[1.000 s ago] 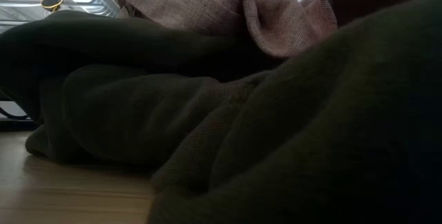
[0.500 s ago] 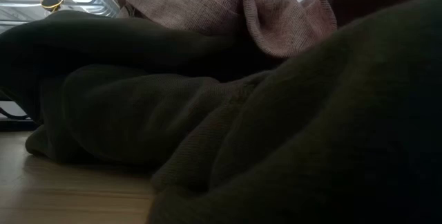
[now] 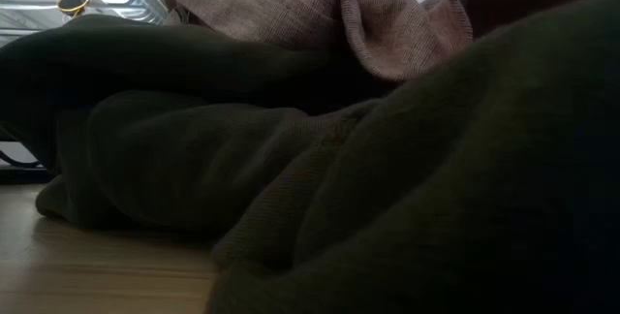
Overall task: Sort clothes
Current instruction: Put the black shirt into the white laundry bin
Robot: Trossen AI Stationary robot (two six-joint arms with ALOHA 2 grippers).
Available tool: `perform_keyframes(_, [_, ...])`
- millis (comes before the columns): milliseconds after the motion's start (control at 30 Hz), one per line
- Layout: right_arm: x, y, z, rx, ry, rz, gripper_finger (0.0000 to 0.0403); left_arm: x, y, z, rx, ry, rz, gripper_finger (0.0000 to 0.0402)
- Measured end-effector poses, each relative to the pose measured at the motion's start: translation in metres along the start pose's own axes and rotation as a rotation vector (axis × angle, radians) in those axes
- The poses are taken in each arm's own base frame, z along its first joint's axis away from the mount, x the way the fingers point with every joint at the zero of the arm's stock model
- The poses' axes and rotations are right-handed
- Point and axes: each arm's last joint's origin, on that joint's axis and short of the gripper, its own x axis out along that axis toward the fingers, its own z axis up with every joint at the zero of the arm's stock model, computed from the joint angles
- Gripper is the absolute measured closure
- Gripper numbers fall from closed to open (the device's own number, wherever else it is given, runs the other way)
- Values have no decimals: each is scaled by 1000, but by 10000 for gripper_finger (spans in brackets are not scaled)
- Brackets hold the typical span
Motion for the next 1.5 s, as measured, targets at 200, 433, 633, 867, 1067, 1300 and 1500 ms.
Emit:
perform_keyframes(200, [2,2,-1,-13,-20,-32,154,0,-1,3,-27,-29,-6,245])
perform_keyframes(433, [-19,-9,9,20,-103,-7,318,0,-1,3,-27,-28,-5,245])
perform_keyframes(633, [-45,-27,20,50,-210,2,383,0,-1,3,-26,-26,-5,245])
perform_keyframes(867, [-68,-40,25,181,-252,154,395,0,-1,2,-26,-20,-5,245])
perform_keyframes(1067, [-62,-26,17,286,-64,363,316,0,-1,2,-25,-16,-5,245])
perform_keyframes(1300, [-30,-7,7,259,46,254,193,0,-1,0,-30,2,-4,245])
perform_keyframes(1500, [2,10,-2,210,66,129,145,0,-1,0,-29,4,-3,245])
